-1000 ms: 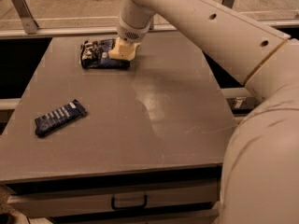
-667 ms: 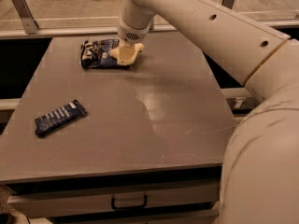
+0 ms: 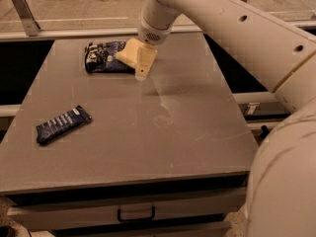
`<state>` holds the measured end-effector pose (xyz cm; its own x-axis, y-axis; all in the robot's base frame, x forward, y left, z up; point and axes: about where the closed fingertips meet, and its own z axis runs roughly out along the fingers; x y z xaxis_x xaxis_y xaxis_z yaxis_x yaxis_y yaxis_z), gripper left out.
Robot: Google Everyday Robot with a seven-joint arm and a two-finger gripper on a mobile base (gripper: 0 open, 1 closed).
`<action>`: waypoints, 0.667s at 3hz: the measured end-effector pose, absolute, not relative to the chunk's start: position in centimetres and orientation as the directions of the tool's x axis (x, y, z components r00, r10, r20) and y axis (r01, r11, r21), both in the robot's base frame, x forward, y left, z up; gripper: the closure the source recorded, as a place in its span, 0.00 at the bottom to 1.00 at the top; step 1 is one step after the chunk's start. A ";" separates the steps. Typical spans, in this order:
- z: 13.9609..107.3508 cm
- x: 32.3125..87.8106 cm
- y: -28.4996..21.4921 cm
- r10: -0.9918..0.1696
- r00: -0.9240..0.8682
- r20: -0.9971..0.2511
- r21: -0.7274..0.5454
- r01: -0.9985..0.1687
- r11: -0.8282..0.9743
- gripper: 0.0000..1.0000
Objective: Move sponge near blue chip bag
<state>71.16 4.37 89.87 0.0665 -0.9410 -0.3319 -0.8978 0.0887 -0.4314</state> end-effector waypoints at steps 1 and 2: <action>91.9 70.6 0.6 -0.928 0.047 -0.369 -0.457 -0.879 0.138 0.00; 94.2 69.8 -2.7 -0.919 0.013 -0.395 -0.501 -0.841 0.203 0.00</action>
Offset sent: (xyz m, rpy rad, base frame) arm -0.0260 -0.1165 0.0770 0.1132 -0.1724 -0.1765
